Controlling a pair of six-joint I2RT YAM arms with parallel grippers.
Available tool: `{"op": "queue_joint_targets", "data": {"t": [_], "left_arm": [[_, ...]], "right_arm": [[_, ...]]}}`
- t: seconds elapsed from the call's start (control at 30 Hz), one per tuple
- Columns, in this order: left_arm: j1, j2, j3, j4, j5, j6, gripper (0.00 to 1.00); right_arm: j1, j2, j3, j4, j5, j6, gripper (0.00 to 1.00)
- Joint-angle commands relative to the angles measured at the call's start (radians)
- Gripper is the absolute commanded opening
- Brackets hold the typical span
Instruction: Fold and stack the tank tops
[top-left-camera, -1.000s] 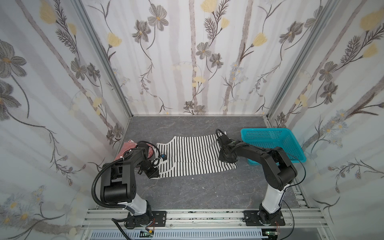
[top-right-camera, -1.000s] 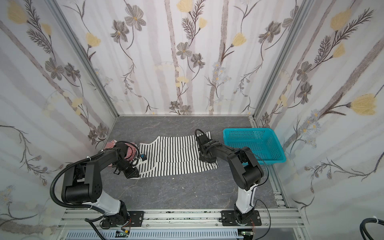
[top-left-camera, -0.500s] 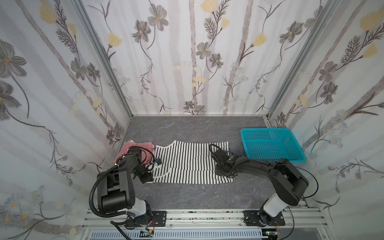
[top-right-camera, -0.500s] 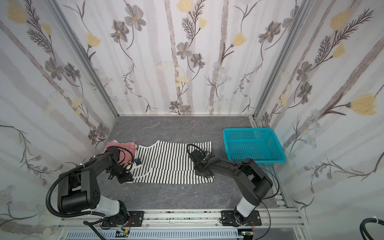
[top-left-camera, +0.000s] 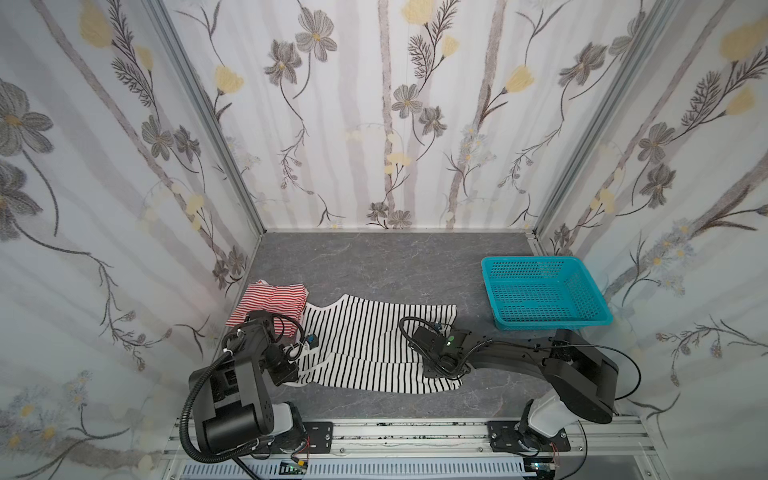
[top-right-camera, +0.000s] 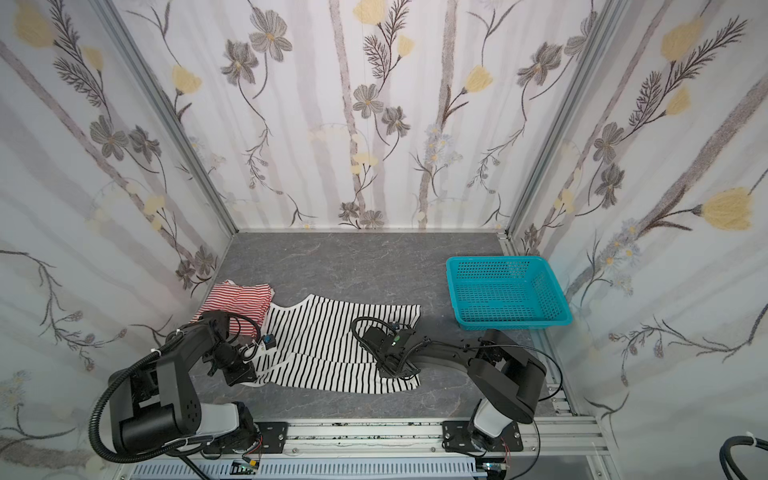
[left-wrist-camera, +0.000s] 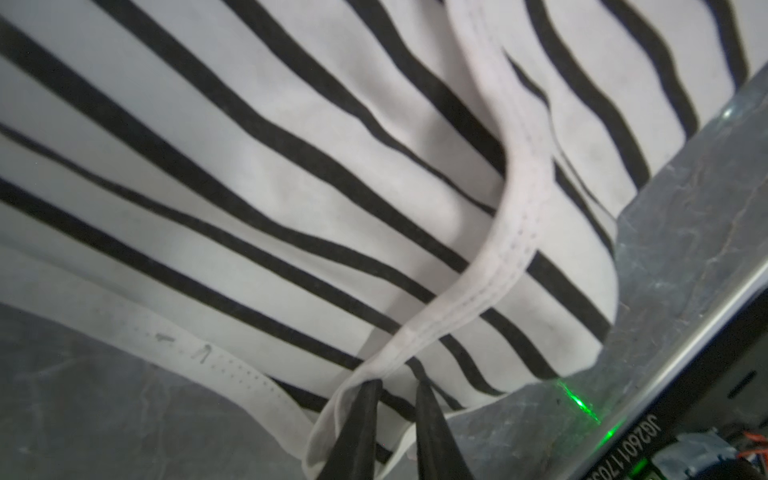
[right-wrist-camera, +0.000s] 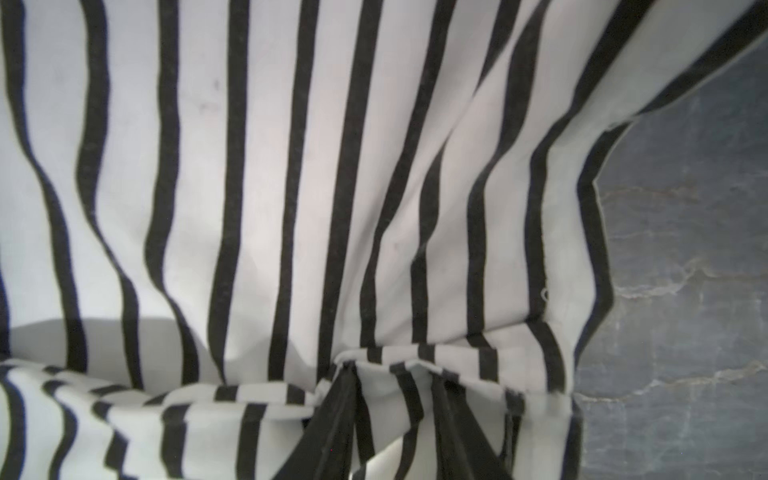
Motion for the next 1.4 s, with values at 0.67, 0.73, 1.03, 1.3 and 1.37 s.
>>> {"op": "queue_joint_targets", "data": {"t": [0.67,0.73,1.03,1.3,1.37], "left_arm": [[-0.188,0.002,0.330,-0.181,0.181,-0.147,0.48],[-0.258,0.061,0.394,-0.126,0.244,-0.252,0.49],[-0.353,0.367,0.647,0.175,0.325,-0.611,0.48],[-0.372,0.480,0.724,0.228,0.331,-0.678,0.48],[-0.380,0.502,0.722,0.238,0.306,-0.688,0.48]], "right_arm": [[-0.374,-0.117,0.125,-0.019,-0.056,-0.094,0.47],[-0.421,-0.067,0.173,0.002,-0.069,-0.125,0.47],[-0.557,0.167,0.307,0.083,-0.089,-0.178,0.40],[-0.608,0.227,0.337,0.136,-0.137,-0.190,0.33],[-0.608,0.238,0.339,0.137,-0.148,-0.200,0.28]]}}
